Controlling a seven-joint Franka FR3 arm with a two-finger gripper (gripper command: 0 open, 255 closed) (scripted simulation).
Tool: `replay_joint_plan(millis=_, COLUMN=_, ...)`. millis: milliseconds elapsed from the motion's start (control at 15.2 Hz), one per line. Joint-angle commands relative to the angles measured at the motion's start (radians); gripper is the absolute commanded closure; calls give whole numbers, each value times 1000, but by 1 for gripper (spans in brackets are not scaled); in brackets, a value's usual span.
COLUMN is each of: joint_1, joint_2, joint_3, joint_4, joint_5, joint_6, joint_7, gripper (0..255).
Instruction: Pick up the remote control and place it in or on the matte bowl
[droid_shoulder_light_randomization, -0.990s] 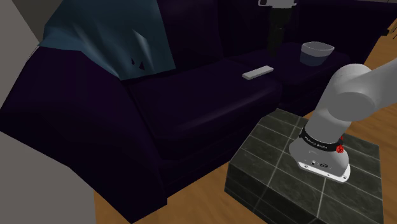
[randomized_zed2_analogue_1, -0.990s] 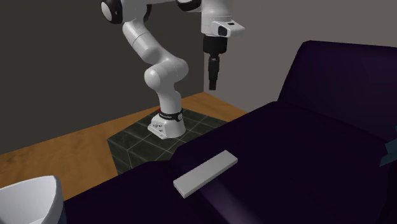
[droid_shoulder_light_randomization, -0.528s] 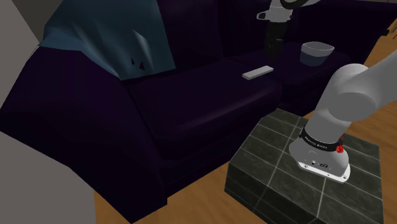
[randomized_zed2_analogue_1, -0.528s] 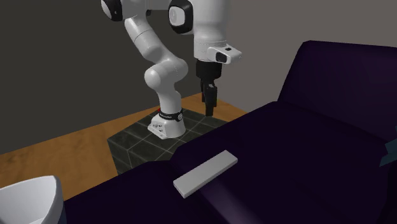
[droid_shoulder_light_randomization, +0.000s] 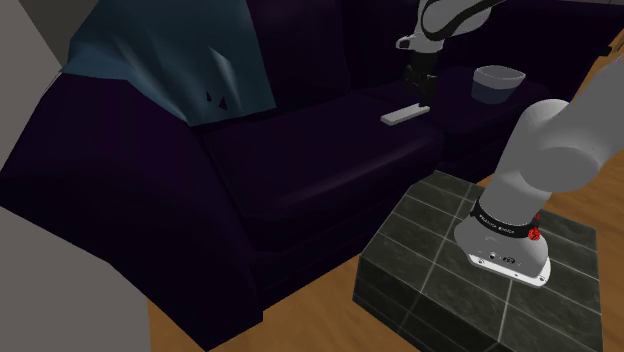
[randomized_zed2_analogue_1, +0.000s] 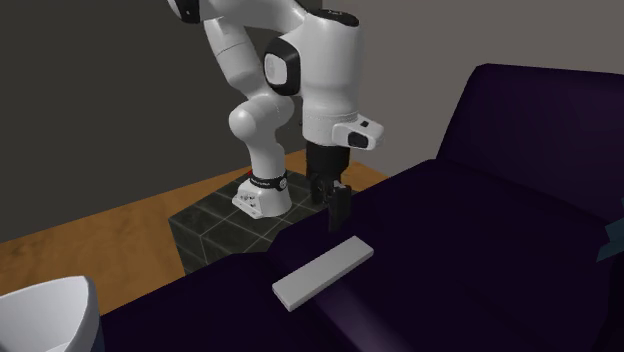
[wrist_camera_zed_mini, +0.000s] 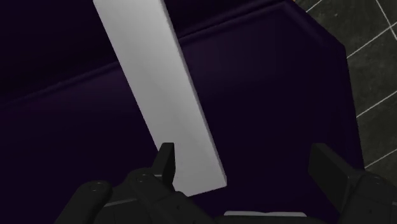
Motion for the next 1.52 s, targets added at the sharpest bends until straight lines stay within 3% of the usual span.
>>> replay_joint_plan(millis=0, joint_1=32, joint_2=82, joint_3=-68, joint_4=27, joint_5=13, joint_6=70, joint_7=-108, gripper=0)
replay_joint_plan(millis=264, joint_1=111, joint_2=250, joint_3=-180, joint_4=91, joint_5=109, joint_6=177, joint_7=-309, gripper=0)
replay_joint_plan(millis=792, joint_1=135, joint_2=356, joint_3=-219, joint_4=52, joint_5=198, joint_6=298, joint_7=-377, gripper=0)
replay_joint_plan(millis=1254, joint_1=135, joint_2=356, joint_3=-219, joint_4=52, joint_5=198, joint_6=297, joint_7=-377, gripper=0)
replay_joint_plan(millis=1320, joint_1=135, joint_2=356, joint_3=-219, joint_4=52, joint_5=198, joint_6=297, joint_7=-377, gripper=255)
replay_joint_plan(millis=1452, joint_1=135, joint_2=356, joint_3=-219, joint_4=51, joint_5=198, joint_6=298, joint_7=-377, gripper=255)
